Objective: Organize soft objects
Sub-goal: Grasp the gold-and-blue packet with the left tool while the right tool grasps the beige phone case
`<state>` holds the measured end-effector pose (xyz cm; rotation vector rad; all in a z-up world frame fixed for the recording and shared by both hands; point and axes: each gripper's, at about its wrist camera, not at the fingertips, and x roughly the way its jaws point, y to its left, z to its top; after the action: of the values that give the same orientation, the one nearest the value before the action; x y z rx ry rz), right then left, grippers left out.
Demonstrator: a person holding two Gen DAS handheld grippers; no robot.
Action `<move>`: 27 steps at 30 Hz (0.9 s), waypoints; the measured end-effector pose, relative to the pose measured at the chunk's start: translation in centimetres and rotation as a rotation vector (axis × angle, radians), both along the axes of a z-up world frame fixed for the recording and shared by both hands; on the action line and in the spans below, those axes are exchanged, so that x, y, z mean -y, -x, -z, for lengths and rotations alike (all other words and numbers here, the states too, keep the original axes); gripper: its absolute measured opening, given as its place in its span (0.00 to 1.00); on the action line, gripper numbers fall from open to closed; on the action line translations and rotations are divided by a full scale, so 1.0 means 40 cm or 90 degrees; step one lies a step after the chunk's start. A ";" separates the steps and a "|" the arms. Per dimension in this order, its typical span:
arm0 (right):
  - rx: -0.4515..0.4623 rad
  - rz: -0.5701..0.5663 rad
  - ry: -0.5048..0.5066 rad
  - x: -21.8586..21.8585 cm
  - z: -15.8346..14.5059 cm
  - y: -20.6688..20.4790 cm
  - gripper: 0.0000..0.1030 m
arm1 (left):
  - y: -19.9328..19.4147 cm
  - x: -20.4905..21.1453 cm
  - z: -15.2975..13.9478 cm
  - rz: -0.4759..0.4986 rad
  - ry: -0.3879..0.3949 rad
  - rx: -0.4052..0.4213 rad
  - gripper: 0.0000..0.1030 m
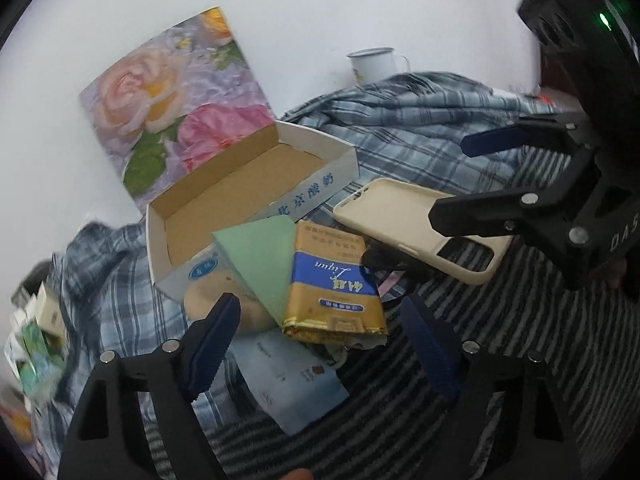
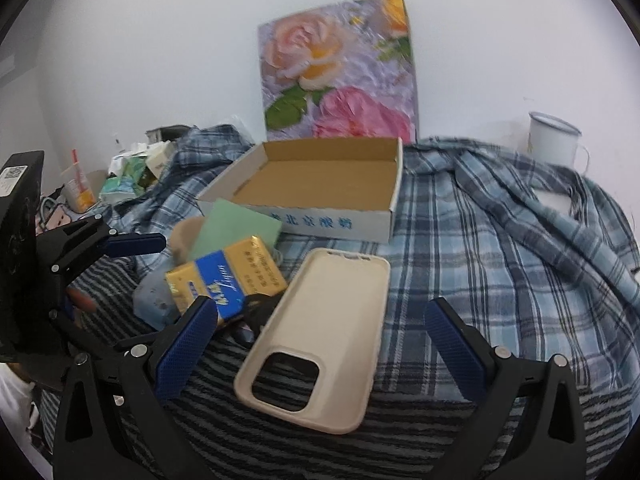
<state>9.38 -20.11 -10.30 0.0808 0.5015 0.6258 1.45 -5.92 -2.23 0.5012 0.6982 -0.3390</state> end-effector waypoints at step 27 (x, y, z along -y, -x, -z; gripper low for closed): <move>-0.061 -0.008 0.031 -0.023 0.022 -0.043 1.00 | -0.035 -0.048 0.007 0.022 0.034 0.013 0.52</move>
<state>11.12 -19.18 -11.20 0.0625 0.6105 0.6236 2.83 -3.98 -2.52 0.4653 0.6597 -0.3837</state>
